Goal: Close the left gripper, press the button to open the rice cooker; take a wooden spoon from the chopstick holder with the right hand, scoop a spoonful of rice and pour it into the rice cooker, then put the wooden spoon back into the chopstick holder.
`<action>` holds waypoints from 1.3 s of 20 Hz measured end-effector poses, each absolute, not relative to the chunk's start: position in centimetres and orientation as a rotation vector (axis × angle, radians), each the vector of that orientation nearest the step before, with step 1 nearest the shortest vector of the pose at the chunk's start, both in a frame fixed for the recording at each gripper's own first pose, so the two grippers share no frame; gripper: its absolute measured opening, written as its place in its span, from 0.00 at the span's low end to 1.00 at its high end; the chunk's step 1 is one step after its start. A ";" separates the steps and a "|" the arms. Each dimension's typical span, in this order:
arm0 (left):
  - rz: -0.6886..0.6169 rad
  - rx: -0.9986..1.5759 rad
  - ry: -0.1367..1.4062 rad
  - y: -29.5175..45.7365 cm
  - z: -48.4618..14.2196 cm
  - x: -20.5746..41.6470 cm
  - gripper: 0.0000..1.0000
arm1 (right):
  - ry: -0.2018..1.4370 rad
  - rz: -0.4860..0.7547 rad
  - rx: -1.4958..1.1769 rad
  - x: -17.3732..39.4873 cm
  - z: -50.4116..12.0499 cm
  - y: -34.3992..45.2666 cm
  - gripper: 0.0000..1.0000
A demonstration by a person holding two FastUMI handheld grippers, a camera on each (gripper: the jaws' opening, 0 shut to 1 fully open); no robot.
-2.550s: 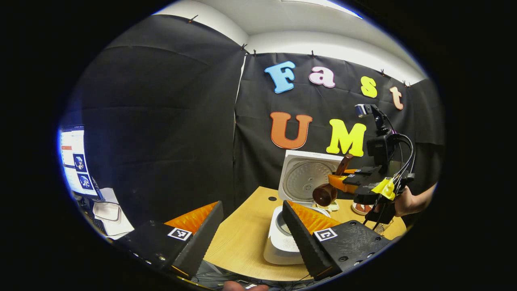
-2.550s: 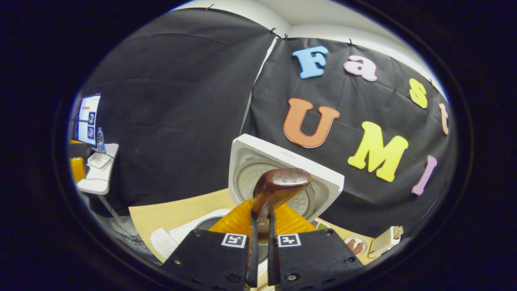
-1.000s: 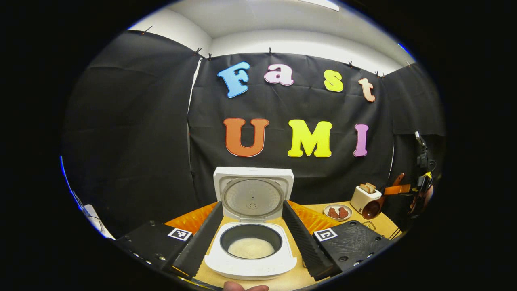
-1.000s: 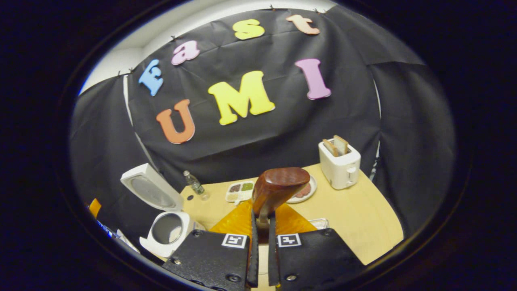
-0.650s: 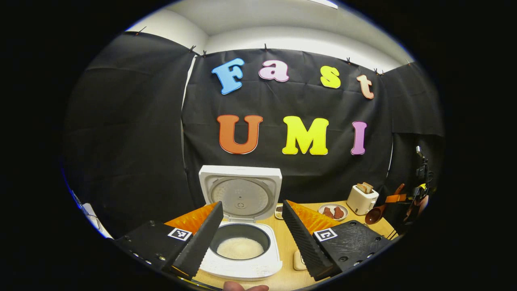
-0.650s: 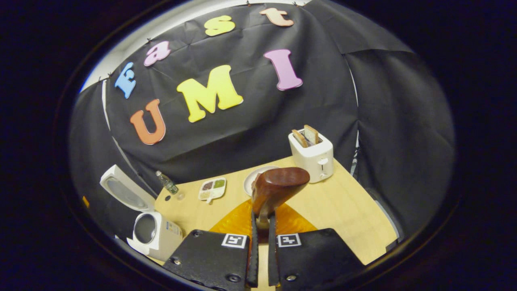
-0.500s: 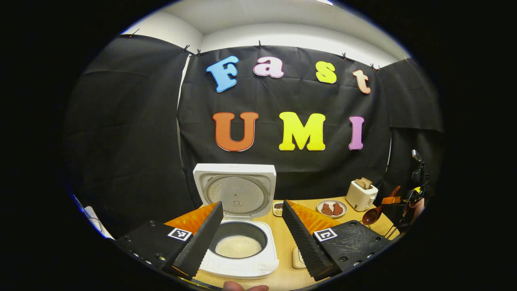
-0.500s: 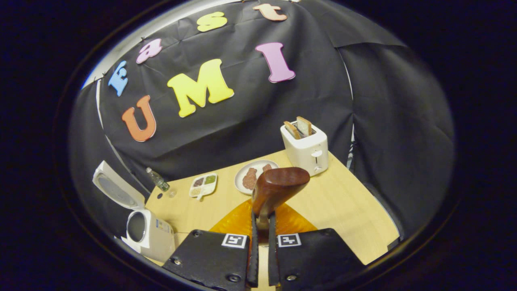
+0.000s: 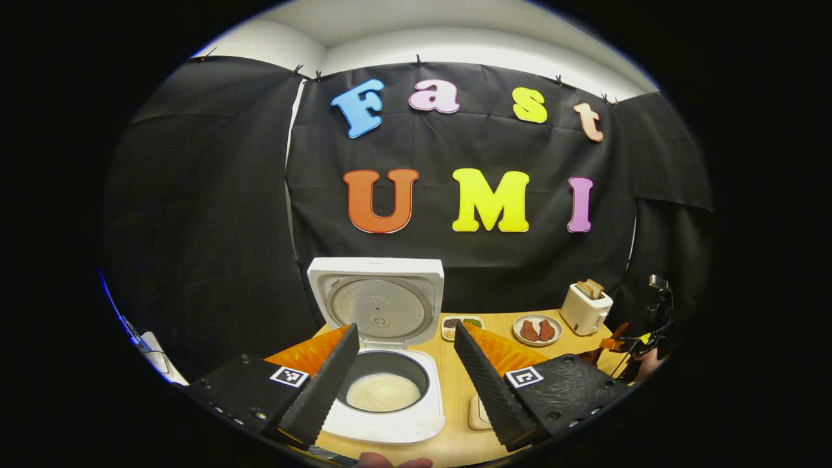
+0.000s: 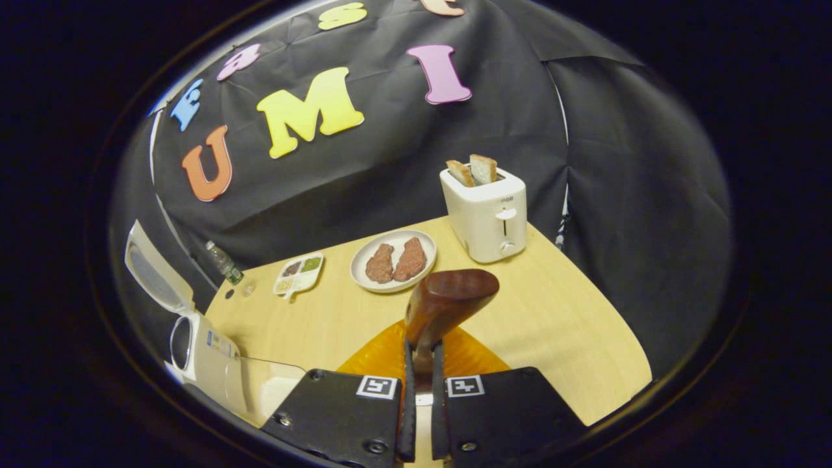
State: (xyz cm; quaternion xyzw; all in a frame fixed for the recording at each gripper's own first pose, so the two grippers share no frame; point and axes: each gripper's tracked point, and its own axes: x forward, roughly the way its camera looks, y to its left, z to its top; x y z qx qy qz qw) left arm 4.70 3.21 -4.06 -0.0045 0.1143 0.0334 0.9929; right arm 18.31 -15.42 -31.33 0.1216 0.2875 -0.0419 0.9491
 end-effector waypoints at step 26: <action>0.062 -0.053 -0.002 7.3 6.3 9.2 0.95 | 0.201 -0.074 0.009 15.0 -12.7 -15.7 0.83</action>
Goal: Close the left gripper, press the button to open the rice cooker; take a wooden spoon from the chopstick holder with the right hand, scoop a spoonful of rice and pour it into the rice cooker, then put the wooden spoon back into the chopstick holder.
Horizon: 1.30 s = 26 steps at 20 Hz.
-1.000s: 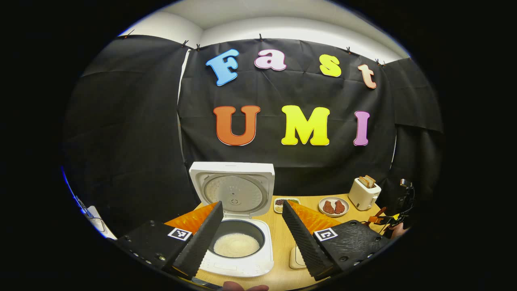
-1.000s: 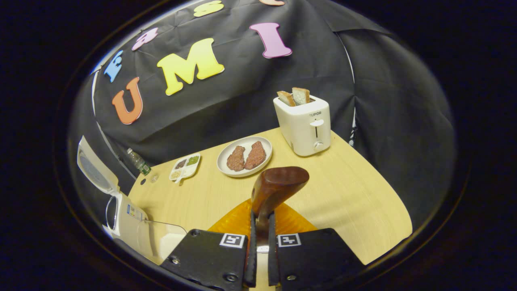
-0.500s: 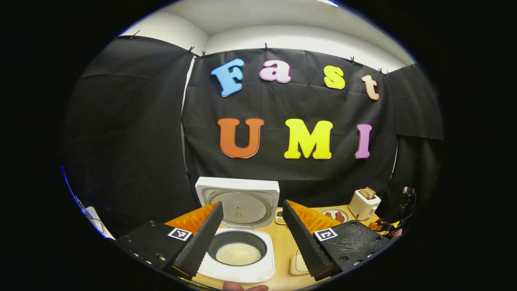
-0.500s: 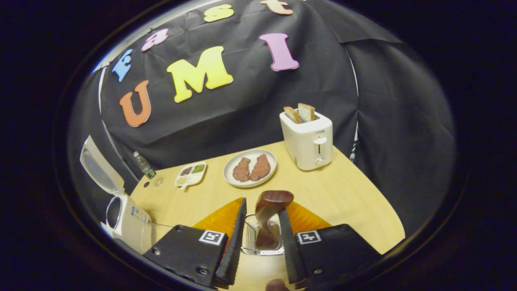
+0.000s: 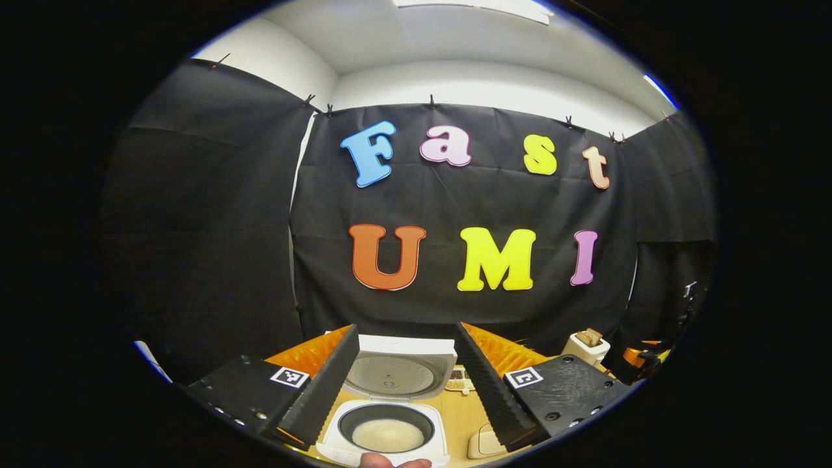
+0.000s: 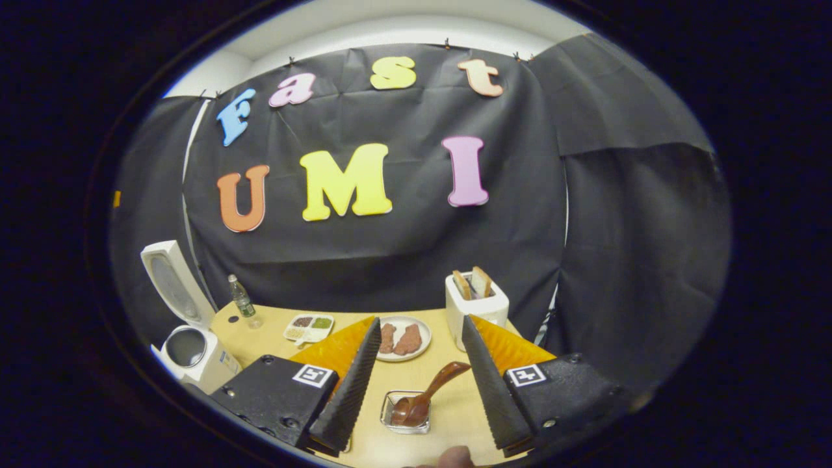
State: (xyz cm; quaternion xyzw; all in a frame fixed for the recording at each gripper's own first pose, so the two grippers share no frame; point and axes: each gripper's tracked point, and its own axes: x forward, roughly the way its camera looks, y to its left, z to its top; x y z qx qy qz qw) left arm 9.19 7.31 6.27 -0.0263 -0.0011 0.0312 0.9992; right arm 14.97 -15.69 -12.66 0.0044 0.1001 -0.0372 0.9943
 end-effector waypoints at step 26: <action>-0.005 -0.013 0.478 10.6 -6.5 26.0 0.97 | 0.158 -0.332 -0.039 1.9 -9.2 -19.8 1.00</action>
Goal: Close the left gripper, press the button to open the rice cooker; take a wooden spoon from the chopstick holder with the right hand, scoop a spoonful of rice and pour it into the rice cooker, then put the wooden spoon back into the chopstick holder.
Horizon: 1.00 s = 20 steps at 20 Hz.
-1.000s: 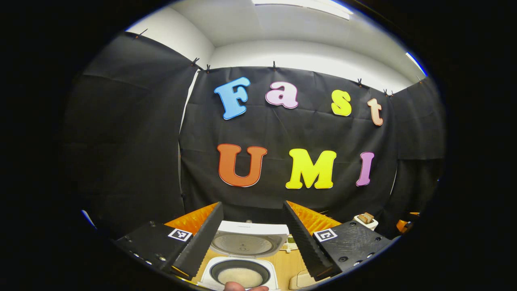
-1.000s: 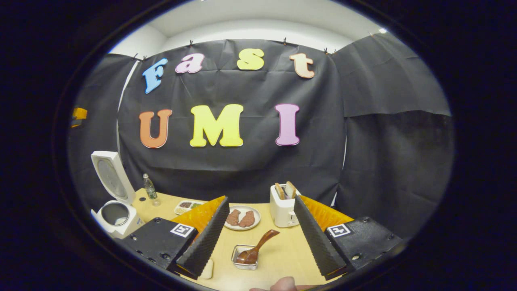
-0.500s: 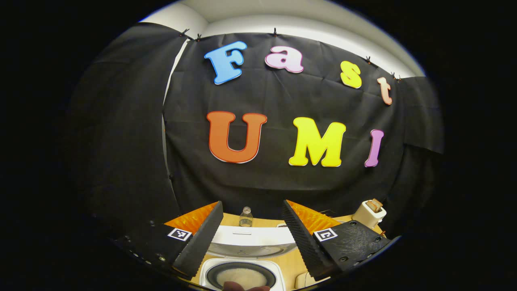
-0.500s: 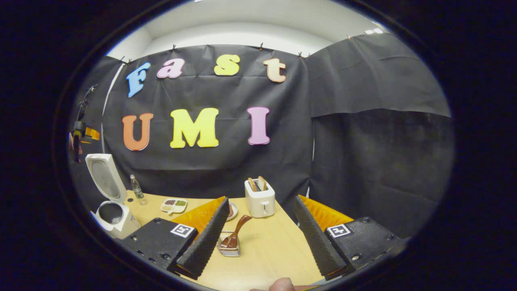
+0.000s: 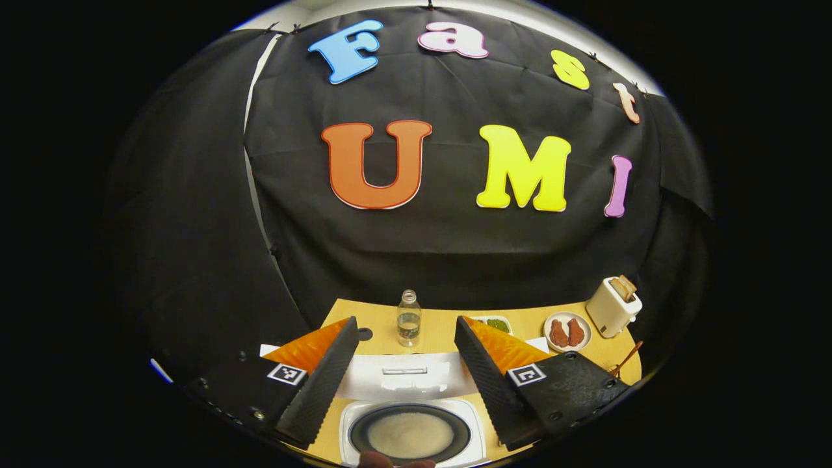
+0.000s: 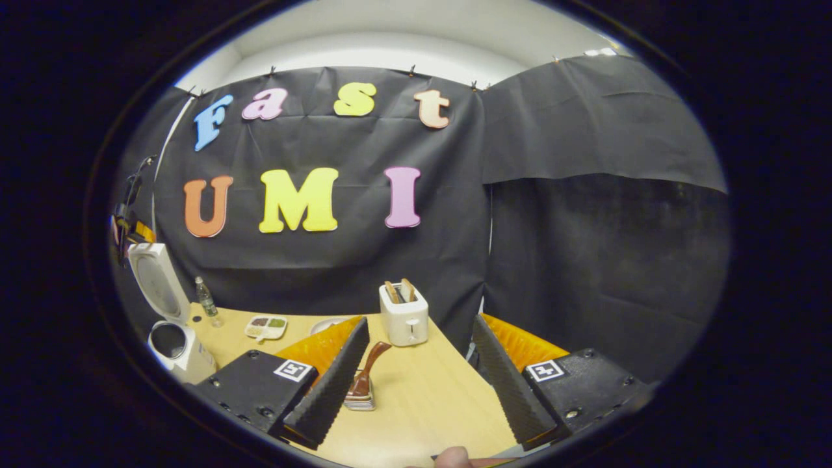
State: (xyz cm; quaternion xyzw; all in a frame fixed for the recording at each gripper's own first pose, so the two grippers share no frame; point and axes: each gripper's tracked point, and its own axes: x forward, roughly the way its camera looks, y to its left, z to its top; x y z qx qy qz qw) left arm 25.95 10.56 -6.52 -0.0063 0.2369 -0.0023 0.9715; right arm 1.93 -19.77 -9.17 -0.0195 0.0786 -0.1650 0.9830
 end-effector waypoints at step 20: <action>0.018 -0.093 0.860 8.7 -21.3 8.1 0.97 | 0.214 -0.091 -0.017 5.9 -11.7 -13.3 1.00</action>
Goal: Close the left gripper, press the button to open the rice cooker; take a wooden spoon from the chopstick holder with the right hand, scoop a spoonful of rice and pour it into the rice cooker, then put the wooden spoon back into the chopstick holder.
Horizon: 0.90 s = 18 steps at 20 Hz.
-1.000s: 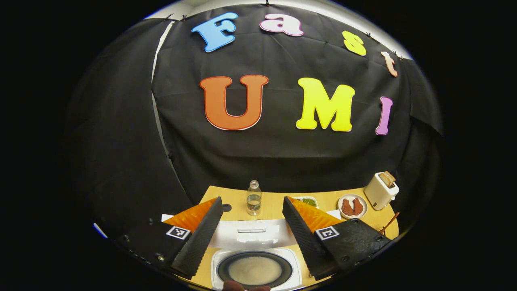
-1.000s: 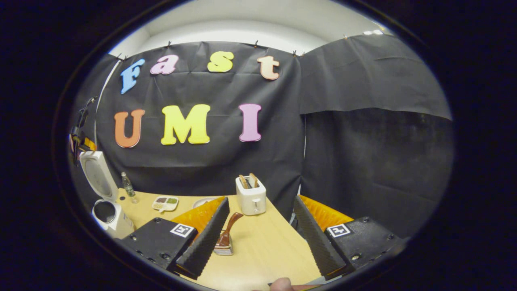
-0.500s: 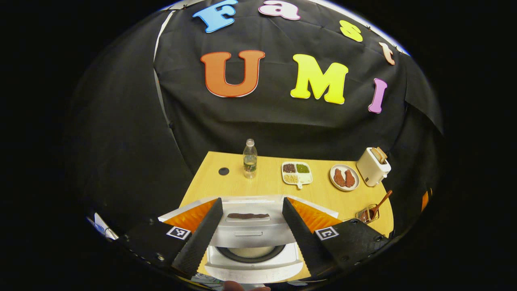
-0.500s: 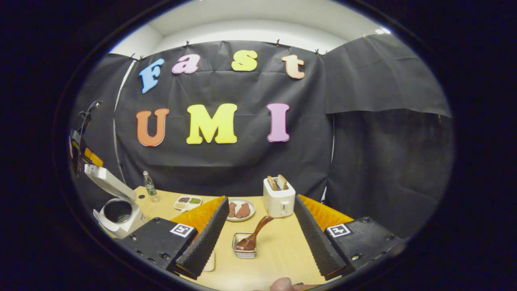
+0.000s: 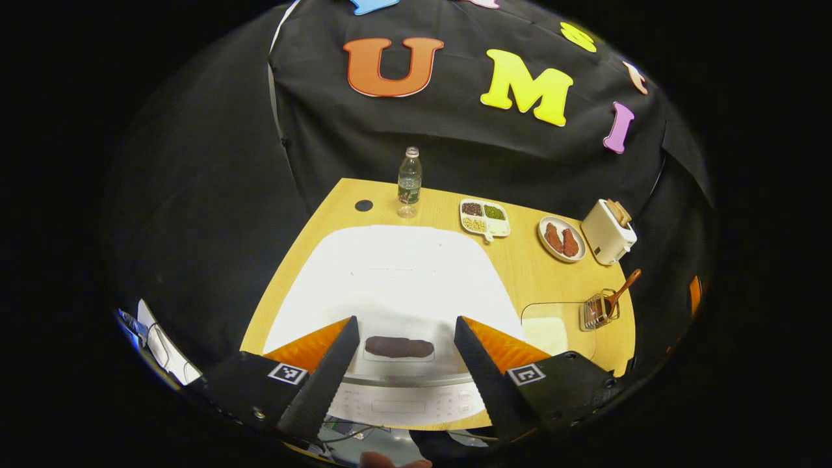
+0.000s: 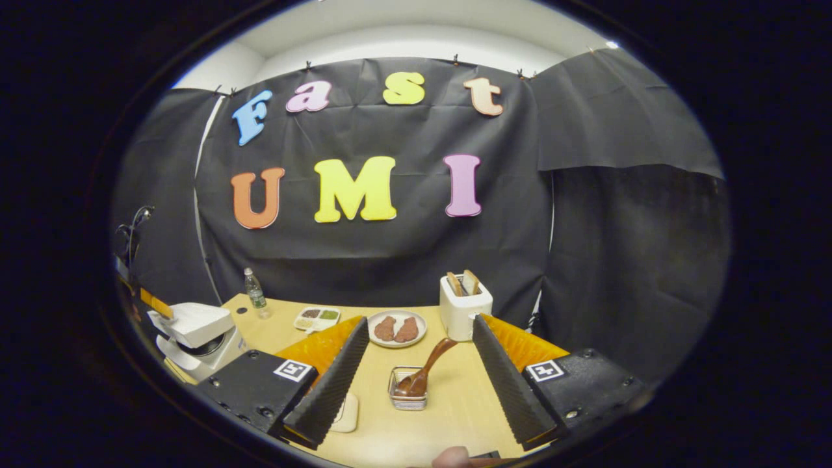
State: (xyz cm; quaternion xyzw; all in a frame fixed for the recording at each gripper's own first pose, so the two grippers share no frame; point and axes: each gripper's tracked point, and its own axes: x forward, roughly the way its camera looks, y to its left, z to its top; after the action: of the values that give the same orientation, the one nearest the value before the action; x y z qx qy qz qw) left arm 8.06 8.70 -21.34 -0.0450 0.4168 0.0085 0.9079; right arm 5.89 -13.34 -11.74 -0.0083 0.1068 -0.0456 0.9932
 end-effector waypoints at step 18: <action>0.049 -0.048 0.951 9.1 -26.7 5.1 1.00 | 0.244 0.005 0.018 8.6 -14.3 -10.9 1.00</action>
State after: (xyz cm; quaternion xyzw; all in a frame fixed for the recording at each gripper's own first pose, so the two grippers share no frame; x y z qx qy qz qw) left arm 5.13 9.14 -26.66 -0.0229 0.4577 0.0238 0.8885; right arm 8.58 -10.90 -14.33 0.0090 0.1218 0.0025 0.9925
